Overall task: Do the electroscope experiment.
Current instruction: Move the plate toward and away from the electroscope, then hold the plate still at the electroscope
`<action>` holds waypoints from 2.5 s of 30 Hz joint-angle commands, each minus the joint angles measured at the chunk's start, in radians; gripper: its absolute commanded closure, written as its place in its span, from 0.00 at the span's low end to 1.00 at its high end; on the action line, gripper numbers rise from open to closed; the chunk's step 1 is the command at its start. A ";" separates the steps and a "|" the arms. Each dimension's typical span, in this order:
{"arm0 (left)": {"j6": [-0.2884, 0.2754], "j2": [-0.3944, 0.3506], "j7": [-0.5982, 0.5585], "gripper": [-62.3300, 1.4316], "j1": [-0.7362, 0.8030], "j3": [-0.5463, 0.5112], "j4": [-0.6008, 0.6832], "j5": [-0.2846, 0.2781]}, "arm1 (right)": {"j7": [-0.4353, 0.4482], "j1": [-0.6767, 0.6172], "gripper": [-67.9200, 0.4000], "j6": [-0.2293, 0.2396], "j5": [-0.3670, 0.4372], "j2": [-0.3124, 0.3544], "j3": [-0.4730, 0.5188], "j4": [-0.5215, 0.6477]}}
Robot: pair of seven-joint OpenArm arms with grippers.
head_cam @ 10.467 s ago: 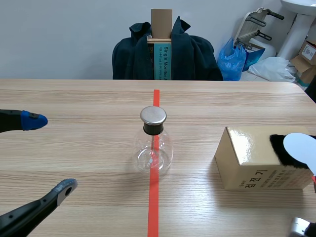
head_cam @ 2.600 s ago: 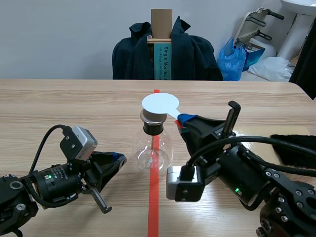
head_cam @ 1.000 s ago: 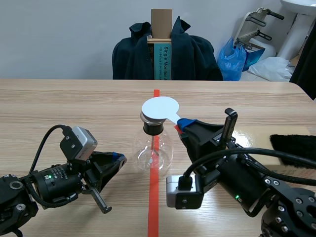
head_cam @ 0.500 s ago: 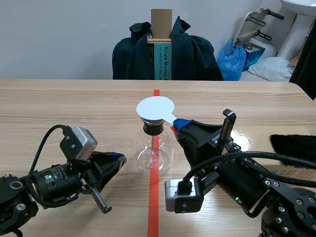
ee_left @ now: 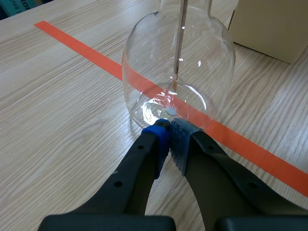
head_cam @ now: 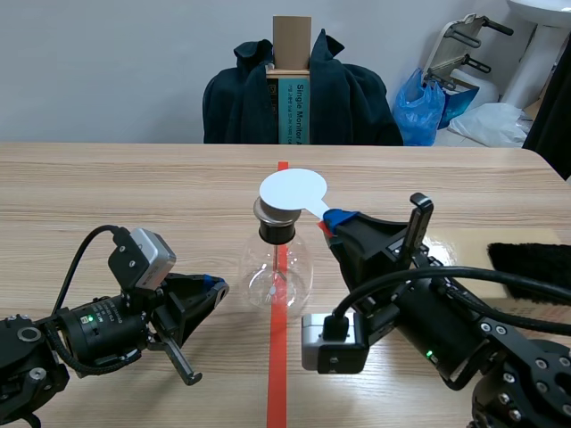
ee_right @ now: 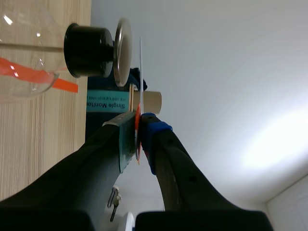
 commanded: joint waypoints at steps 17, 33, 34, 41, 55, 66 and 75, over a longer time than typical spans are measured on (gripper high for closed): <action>0.002 0.002 -0.015 0.93 -0.005 -0.007 0.017 -0.006 | -0.315 0.009 0.98 -0.014 0.008 0.014 0.002 0.019; 0.002 0.002 -0.015 0.93 -0.005 -0.007 0.017 -0.006 | -0.111 0.009 0.98 -0.014 0.008 0.014 0.002 0.019; 0.002 0.002 -0.015 0.93 -0.005 -0.007 0.017 -0.006 | -0.093 0.009 0.98 -0.014 0.008 0.014 0.002 0.019; 0.002 0.002 -0.015 0.93 -0.005 -0.007 0.017 -0.006 | -0.005 0.009 0.98 -0.014 0.007 0.014 0.002 0.019; 0.002 0.002 -0.015 0.93 -0.005 -0.007 0.017 -0.006 | 0.026 0.009 0.98 -0.014 0.007 0.014 0.002 0.019; 0.002 0.002 -0.015 0.93 -0.005 -0.007 0.017 -0.006 | 0.026 0.009 0.98 -0.014 0.007 0.014 0.002 0.019; 0.002 0.002 -0.015 0.93 -0.005 -0.007 0.017 -0.006 | 0.026 0.009 0.98 -0.014 0.007 0.014 0.002 0.019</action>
